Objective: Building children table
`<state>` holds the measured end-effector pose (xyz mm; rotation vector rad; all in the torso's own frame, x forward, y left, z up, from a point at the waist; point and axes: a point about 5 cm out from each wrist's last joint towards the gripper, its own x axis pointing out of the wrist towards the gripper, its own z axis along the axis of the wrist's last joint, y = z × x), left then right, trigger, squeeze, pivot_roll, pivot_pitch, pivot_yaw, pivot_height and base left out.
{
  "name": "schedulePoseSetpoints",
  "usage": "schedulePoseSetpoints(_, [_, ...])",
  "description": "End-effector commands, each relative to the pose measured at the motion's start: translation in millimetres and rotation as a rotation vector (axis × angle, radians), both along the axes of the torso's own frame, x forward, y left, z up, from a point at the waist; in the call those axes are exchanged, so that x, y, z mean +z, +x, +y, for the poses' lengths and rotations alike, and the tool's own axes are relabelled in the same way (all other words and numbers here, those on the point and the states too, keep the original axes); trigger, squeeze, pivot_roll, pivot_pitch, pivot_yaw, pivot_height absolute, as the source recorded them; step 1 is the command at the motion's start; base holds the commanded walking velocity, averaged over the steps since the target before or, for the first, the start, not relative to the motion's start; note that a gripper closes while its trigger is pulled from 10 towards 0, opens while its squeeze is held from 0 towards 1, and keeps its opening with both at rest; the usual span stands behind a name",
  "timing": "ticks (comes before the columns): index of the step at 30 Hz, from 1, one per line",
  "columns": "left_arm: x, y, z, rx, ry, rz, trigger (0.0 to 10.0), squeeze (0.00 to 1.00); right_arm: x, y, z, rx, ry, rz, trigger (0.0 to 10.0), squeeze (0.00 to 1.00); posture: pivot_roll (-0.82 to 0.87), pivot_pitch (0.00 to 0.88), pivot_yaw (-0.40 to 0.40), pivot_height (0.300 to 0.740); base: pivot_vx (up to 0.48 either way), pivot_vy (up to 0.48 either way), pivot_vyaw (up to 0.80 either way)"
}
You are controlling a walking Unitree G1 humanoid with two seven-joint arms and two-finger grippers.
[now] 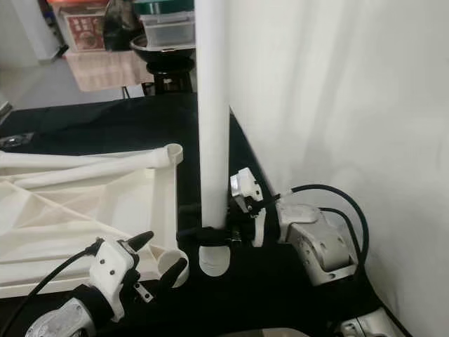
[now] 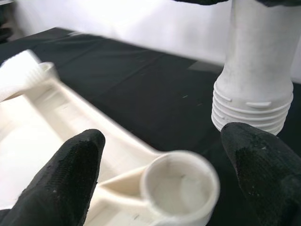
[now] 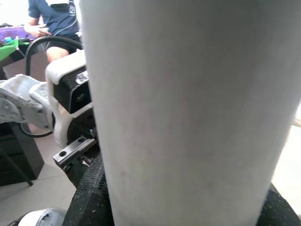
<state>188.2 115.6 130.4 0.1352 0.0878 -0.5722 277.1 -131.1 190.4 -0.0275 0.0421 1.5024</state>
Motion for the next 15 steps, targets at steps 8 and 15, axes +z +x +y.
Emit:
schedulePoseSetpoints(8, [1.7, -3.4, 1.7, 0.007, 0.016, 0.005, 10.0, 0.0, 4.3, 3.1, 8.7, -0.002, 0.026, -0.027, 10.0, 0.0, -0.01, 0.06, 0.001, 0.74, 0.0, 0.42, 0.0])
schedulePoseSetpoints(15, [2.4, -7.3, -3.2, -0.067, 0.024, 0.018, 10.0, 0.0, 3.9, 6.4, 3.8, -0.04, 0.021, -0.035, 10.0, 0.0, 0.0, 0.064, 0.001, 0.74, 0.0, 0.0, 0.0])
